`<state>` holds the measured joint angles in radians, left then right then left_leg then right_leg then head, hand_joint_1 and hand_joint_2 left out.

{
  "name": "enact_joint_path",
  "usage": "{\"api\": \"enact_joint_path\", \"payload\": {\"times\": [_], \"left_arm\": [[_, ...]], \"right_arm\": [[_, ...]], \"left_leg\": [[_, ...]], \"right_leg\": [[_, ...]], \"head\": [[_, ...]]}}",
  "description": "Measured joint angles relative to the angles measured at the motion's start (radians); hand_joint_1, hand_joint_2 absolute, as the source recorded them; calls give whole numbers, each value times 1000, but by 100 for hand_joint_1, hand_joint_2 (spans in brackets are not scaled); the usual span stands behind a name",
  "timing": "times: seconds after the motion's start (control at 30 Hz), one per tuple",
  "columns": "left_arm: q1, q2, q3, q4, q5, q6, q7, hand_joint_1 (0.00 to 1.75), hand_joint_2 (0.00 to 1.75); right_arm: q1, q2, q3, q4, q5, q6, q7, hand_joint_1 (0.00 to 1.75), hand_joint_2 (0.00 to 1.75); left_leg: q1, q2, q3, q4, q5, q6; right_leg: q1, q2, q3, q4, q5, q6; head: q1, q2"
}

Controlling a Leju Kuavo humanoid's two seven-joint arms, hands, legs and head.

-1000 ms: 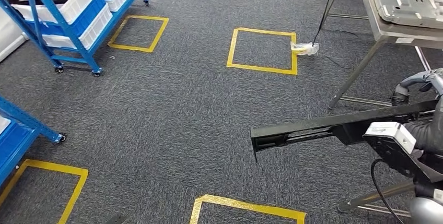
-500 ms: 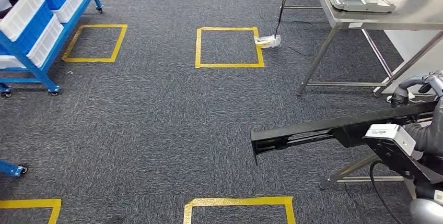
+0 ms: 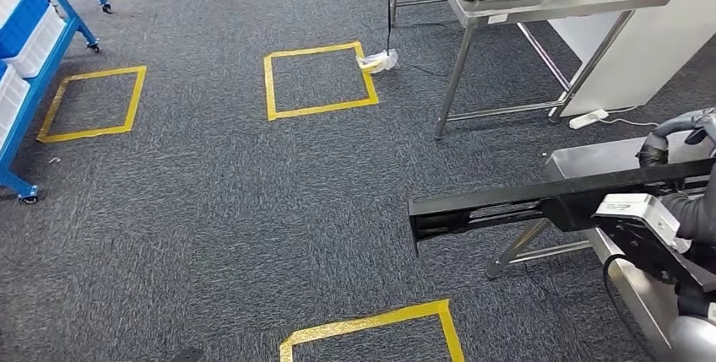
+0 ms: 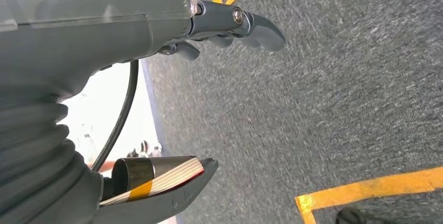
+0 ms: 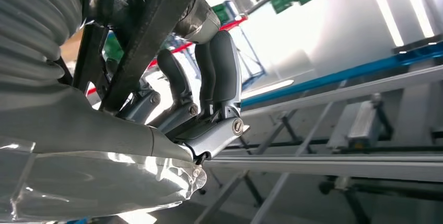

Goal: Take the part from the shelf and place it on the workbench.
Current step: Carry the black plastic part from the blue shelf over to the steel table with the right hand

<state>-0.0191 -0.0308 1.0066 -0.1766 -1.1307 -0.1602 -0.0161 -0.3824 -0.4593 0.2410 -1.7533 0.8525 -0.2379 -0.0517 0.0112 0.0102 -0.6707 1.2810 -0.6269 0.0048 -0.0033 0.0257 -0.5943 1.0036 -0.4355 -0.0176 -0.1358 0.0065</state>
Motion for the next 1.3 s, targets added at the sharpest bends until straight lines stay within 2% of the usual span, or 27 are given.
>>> {"api": "enact_joint_path", "payload": {"times": [0.03, 0.07, 0.1, 0.17, 0.23, 0.3, 0.33, 0.4, 0.43, 0.47, 0.53, 0.57, 0.6, 0.67, 0.73, 0.77, 0.83, 0.9, 0.97, 1.0, 1.03, 1.07, 1.1, 1.13, 1.2, 1.27, 1.3], "left_arm": [[1, 0, 2, 0, 0, 0, 0, 0, 175], [2, 0, 3, 0, 0, 0, 0, 0, 175], [3, 0, 4, 0, 0, 0, 0, 0, 175], [3, 0, 7, 0, -1, -1, 0, 0, 175], [3, 0, 11, 0, -2, -2, 4, 0, 175], [1, 0, 14, 0, -3, -1, 15, 0, 175], [-1, 0, 15, 0, -3, 1, 20, 0, 175], [-3, 0, 18, 0, -3, 4, 27, 0, 175], [-2, 0, 19, 0, -3, 5, 30, 0, 175], [-1, 0, 21, 0, -3, 5, 32, 0, 175], [1, 0, 22, 0, -3, 5, 34, 0, 175], [1, 0, 22, 0, -3, 4, 35, 0, 175], [1, 0, 22, 0, -3, 4, 36, 0, 175], [1, -1, 24, 0, -2, 0, 38, 0, 175], [0, -2, 30, 0, -1, -6, 40, 0, 175], [0, -3, 33, 0, 0, -9, 40, 0, 175], [-3, -4, 38, 0, 0, -13, 40, 0, 175], [-4, -5, 39, 0, 0, -14, 41, 0, 175], [-2, -6, 39, 0, 0, -14, 41, 0, 175], [-1, -6, 40, 0, 0, -14, 41, 0, 175], [0, -6, 40, 0, 0, -14, 41, 0, 175], [1, -6, 41, 0, 0, -14, 42, 0, 175], [2, -6, 41, 0, 0, -14, 42, 0, 175], [2, -6, 42, 0, 0, -14, 42, 0, 175], [2, -6, 43, 0, 0, -15, 44, 0, 175], [2, -6, 44, 0, 0, -15, 45, 0, 175], [0, -7, 45, 0, 0, -15, 46, 0, 175]], "right_arm": [[0, 0, -1, 1, 1, 2, 1, 175, 175], [0, 0, -2, 2, 1, 2, 2, 175, 175], [-1, -1, -5, 3, 2, 3, 3, 175, 175], [-5, -3, -10, 5, 5, 4, 6, 175, 175], [-9, -8, -15, 7, 10, 5, 8, 175, 175], [-16, -15, -22, 9, 16, 11, 15, 175, 175], [-21, -18, -26, 10, 17, 16, 22, 175, 175], [-38, -22, -30, 13, 21, 26, 37, 175, 175], [-46, -23, -31, 14, 23, 29, 43, 175, 175], [-52, -24, -31, 16, 24, 32, 47, 175, 175], [-54, -24, -31, 21, 25, 35, 51, 175, 175], [-54, -24, -31, 23, 25, 36, 52, 175, 175], [-54, -25, -32, 25, 25, 36, 53, 175, 175], [-56, -29, -36, 27, 24, 35, 55, 175, 175], [-58, -33, -40, 29, 23, 33, 55, 175, 175], [-59, -34, -42, 31, 22, 33, 55, 175, 175], [-58, -38, -47, 32, 21, 32, 56, 175, 175], [-61, -41, -51, 33, 21, 31, 56, 175, 175], [-63, -41, -52, 34, 21, 30, 55, 175, 175], [-61, -40, -51, 34, 21, 30, 55, 175, 175], [-60, -40, -50, 35, 21, 30, 55, 175, 175], [-59, -40, -50, 36, 21, 30, 55, 175, 175], [-59, -40, -50, 36, 21, 29, 55, 175, 175], [-59, -40, -50, 36, 21, 29, 55, 175, 175], [-59, -40, -50, 37, 20, 29, 55, 175, 175], [-58, -40, -51, 37, 18, 28, 55, 175, 175], [-56, -40, -52, 37, 17, 27, 55, 175, 175]], "left_leg": [[0, -2, -18, 25, 3, -1], [1, -4, -16, 8, 28, -1], [3, -11, 2, -44, 68, -1], [9, -53, 54, -171, 133, 0], [10, -79, 78, -226, 146, 6], [6, -61, 79, -230, 147, 19], [6, -49, 80, -234, 150, 26], [8, -24, 82, -243, 155, 39], [6, -13, 83, -245, 156, 43], [5, -1, 82, -245, 155, 46], [3, 24, 83, -245, 152, 48], [2, 36, 84, -245, 150, 48], [2, 47, 87, -245, 147, 47], [-1, 69, 96, -245, 140, 42], [-5, 89, 105, -247, 134, 34], [-6, 99, 108, -248, 132, 29], [-6, 111, 116, -248, 124, 19], [-3, 66, 103, -205, 93, 11], [0, 10, 46, -88, 36, 7], [0, 1, 11, -23, 13, 6], [0, -3, -17, 20, 6, 5], [1, -4, -28, 28, 20, 4], [1, -7, -21, -4, 53, 5], [2, -18, 2, -66, 97, 6], [5, -60, 50, -182, 150, 8], [4, -78, 67, -220, 154, 12], [3, -67, 70, -223, 156, 16]], "right_leg": [[0, 14, 0, 2, -1, 0], [-1, 28, 0, 5, -2, 1], [-3, 43, 0, 10, -6, 4], [-5, 69, -5, 26, -15, 14], [-6, 93, -16, 38, -19, 26], [-10, 114, -24, 38, -16, 38], [-10, 105, -28, 41, -18, 43], [-6, 49, -53, 92, -50, 50], [-5, 14, -77, 145, -79, 53], [-5, -7, -109, 210, -109, 56], [-8, -19, -153, 300, -134, 59], [-9, -22, -152, 296, -121, 59], [-9, -28, -130, 253, -92, 56], [1, -69, -57, 115, -33, 46], [14, -100, -17, 34, -14, 32], [19, -99, -16, 29, -17, 27], [16, -71, -13, 21, -13, 18], [7, -47, -5, 11, -8, 7], [2, -23, -1, 7, -7, -1], [3, -10, -1, 8, -7, -3], [2, 5, -1, 10, -8, -4], [2, 21, -1, 13, -10, -3], [1, 37, 0, 18, -13, -2], [0, 51, 0, 23, -17, 0], [-2, 79, -5, 37, -25, 9], [-5, 103, -13, 43, -27, 22], [-7, 115, -16, 42, -25, 28]], "head": [[0, 0], [0, 0], [0, 0], [0, 0], [0, 0], [1, 0], [1, 0], [1, 0], [2, 0], [2, 0], [2, 0], [2, 0], [2, 0], [2, 0], [2, 0], [1, 0], [1, 0], [1, 0], [0, 0], [0, 0], [0, 0], [0, 0], [0, 0], [0, 0], [0, 0], [0, 0], [0, 0]]}}
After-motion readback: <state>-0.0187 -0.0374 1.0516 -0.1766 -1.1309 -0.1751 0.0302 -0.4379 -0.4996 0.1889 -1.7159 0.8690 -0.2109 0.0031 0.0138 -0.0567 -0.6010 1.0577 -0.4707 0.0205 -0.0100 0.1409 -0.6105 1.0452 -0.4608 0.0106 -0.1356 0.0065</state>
